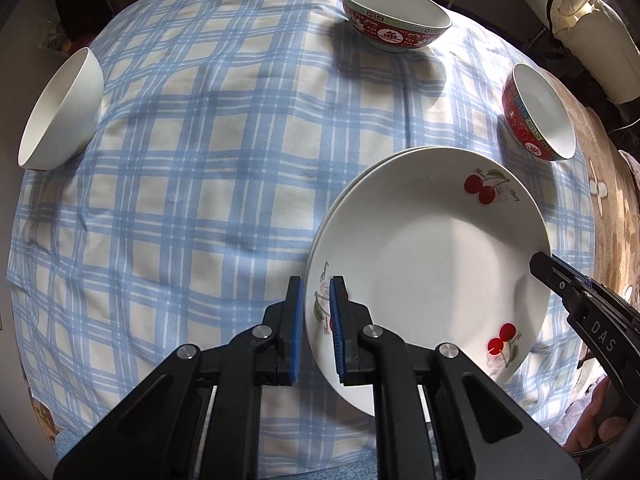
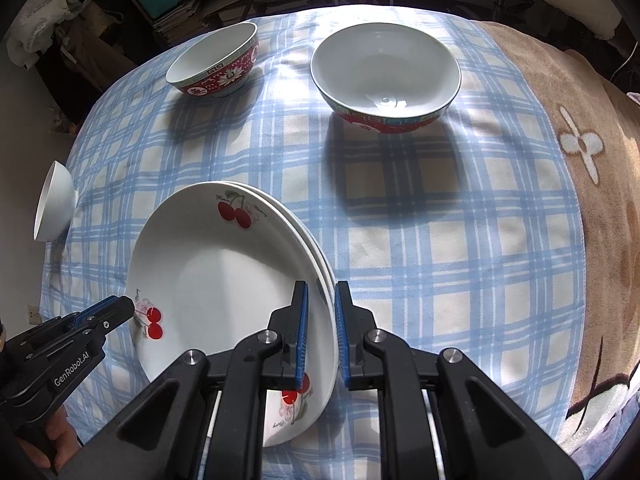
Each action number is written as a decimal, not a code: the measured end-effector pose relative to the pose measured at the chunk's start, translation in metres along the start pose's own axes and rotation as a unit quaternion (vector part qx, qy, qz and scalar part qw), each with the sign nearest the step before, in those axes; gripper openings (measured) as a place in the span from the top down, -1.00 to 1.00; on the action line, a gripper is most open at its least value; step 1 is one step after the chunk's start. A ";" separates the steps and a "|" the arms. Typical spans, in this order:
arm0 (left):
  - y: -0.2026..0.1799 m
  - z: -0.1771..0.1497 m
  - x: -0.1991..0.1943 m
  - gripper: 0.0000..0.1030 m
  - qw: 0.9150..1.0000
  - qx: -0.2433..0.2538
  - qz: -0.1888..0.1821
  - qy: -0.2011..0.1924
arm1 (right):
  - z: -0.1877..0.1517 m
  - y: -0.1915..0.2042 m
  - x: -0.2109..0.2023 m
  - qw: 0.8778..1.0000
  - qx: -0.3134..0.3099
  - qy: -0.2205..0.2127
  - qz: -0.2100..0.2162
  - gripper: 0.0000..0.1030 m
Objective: Organize plates and bowls
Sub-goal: 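Lower the cherry plate onto the other plate and open both grippers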
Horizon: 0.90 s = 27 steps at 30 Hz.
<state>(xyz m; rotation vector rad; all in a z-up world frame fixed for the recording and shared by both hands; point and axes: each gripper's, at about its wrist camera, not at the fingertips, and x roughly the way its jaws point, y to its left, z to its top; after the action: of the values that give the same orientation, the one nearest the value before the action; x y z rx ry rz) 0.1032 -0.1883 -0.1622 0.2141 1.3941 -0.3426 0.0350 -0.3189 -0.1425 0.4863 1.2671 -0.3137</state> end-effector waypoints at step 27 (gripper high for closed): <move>0.049 -0.007 -0.017 0.10 1.000 -0.007 -0.015 -0.015 | -0.001 0.024 -0.007 0.999 -0.032 -0.010 0.028 -0.57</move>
<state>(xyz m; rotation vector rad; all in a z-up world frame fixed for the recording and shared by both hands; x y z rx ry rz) 0.1117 -0.1388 -0.1488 0.1761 1.3706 -0.3607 0.0439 -0.2983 -0.1315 0.4628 1.2388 -0.2295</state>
